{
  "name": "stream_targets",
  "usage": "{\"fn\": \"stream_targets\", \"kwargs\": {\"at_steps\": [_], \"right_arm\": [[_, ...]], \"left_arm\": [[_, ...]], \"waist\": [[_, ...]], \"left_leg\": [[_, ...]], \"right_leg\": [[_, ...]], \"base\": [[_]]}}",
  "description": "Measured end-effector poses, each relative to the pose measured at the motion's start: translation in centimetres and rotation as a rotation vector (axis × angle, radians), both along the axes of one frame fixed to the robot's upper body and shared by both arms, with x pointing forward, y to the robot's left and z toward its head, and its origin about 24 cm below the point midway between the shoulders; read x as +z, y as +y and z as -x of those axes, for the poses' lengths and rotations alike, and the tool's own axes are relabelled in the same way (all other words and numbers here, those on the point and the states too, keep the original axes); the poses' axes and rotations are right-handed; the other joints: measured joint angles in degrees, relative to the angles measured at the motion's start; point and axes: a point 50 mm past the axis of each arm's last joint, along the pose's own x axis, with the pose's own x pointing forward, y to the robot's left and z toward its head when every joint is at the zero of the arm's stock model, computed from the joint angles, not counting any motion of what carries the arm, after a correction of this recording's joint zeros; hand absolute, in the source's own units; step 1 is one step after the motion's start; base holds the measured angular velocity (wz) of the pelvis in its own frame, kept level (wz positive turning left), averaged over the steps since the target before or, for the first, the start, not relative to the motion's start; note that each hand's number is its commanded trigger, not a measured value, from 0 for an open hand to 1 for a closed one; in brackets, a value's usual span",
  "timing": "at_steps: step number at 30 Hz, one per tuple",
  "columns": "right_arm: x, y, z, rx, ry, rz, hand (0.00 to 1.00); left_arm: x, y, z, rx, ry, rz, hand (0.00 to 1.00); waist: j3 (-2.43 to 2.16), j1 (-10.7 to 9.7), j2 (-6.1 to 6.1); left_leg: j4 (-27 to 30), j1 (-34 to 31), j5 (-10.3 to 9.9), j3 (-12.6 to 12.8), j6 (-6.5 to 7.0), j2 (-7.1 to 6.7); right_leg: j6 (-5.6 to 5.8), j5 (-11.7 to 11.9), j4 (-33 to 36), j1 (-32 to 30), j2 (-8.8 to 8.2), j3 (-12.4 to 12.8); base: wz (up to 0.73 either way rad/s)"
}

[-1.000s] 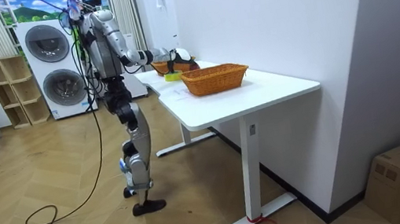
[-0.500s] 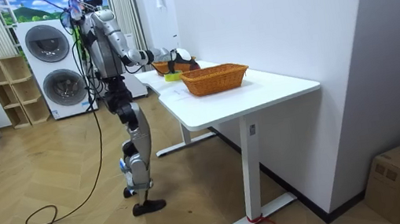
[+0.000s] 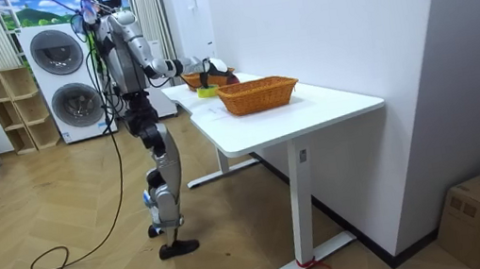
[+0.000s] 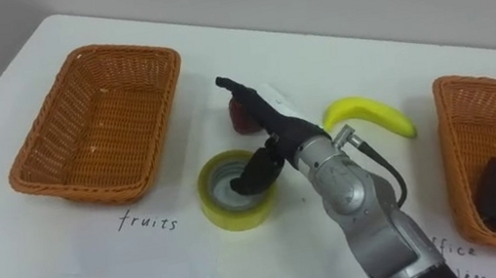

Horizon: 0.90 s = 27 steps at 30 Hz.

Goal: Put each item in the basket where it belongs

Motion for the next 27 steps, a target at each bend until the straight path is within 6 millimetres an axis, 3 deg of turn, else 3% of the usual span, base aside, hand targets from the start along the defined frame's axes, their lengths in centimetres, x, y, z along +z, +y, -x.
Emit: {"fn": "stream_targets", "kwargs": {"at_steps": [27], "right_arm": [[1.0, 1.2, 0.2, 0.036, -0.094, 0.118, 0.00]], "left_arm": [[0.1, 0.0, -0.5, -0.014, -0.007, 0.028, 0.00]], "waist": [[0.09, 0.34, 0.20]], "left_leg": [[-0.05, 0.02, 0.00, -0.07, 0.00, 0.03]], "right_leg": [[0.00, 0.00, -0.03, -0.08, 0.08, 0.07]], "base": [[0.00]]}}
